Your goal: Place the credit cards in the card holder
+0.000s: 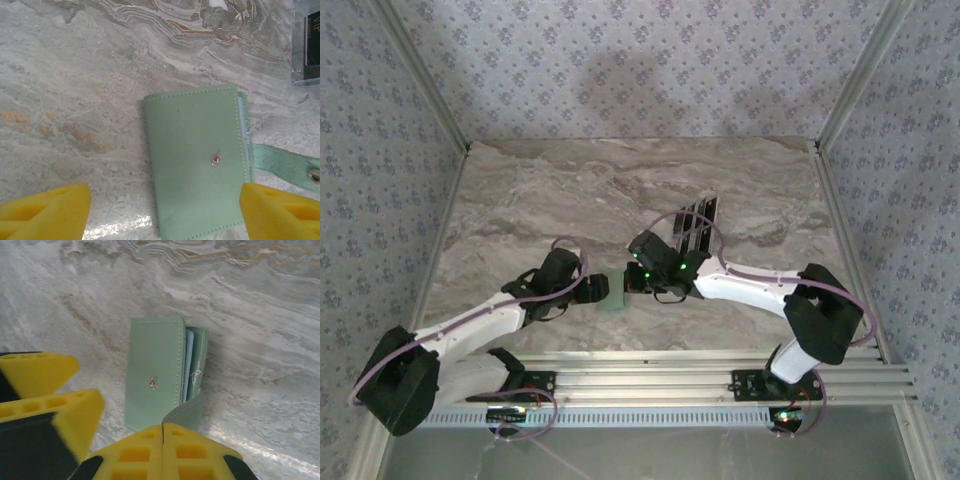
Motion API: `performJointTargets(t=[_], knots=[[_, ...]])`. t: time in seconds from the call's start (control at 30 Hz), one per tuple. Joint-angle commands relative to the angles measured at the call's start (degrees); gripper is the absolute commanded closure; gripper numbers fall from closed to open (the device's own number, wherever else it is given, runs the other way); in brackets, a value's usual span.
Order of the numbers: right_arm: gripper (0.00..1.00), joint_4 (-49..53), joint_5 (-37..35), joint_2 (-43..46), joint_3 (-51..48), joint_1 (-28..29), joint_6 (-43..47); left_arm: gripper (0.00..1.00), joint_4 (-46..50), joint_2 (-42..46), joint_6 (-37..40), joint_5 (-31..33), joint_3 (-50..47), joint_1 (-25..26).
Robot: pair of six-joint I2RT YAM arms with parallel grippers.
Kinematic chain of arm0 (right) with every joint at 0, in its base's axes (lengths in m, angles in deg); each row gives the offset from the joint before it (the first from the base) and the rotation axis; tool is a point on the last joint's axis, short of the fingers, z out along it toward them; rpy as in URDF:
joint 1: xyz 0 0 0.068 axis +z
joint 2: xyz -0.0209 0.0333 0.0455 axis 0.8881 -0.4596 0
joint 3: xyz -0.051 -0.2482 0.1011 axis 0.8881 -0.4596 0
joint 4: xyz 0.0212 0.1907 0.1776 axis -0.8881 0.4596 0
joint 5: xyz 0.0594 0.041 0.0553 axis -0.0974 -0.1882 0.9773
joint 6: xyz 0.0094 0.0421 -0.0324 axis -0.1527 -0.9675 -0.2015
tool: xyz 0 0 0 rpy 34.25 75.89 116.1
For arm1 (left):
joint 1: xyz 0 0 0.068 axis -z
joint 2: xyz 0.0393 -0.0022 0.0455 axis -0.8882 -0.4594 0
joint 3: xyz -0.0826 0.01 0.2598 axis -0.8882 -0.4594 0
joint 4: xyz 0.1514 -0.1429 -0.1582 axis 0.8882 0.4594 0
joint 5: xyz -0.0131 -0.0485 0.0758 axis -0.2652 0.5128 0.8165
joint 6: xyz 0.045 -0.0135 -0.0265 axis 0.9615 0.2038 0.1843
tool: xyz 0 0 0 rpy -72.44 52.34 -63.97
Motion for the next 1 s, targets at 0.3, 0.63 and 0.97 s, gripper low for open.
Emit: performJointTargets(t=[0.3,0.63,0.97], knots=[[1.00,2.37,-0.86,2.74,2.03,0.77,1.11,0.17,-0.74,-5.27,1.92,-1.81,5.08,-0.28],[1.00,1.70,-0.70,2.96,2.09,0.98,0.90,0.15,-1.67,-7.65,1.93,-2.31,7.05,-0.35],[1.00,1.65,-0.54,3.08,2.44,0.93,1.00,0.14,-3.49,-11.08,1.83,-2.93,7.00,-0.29]])
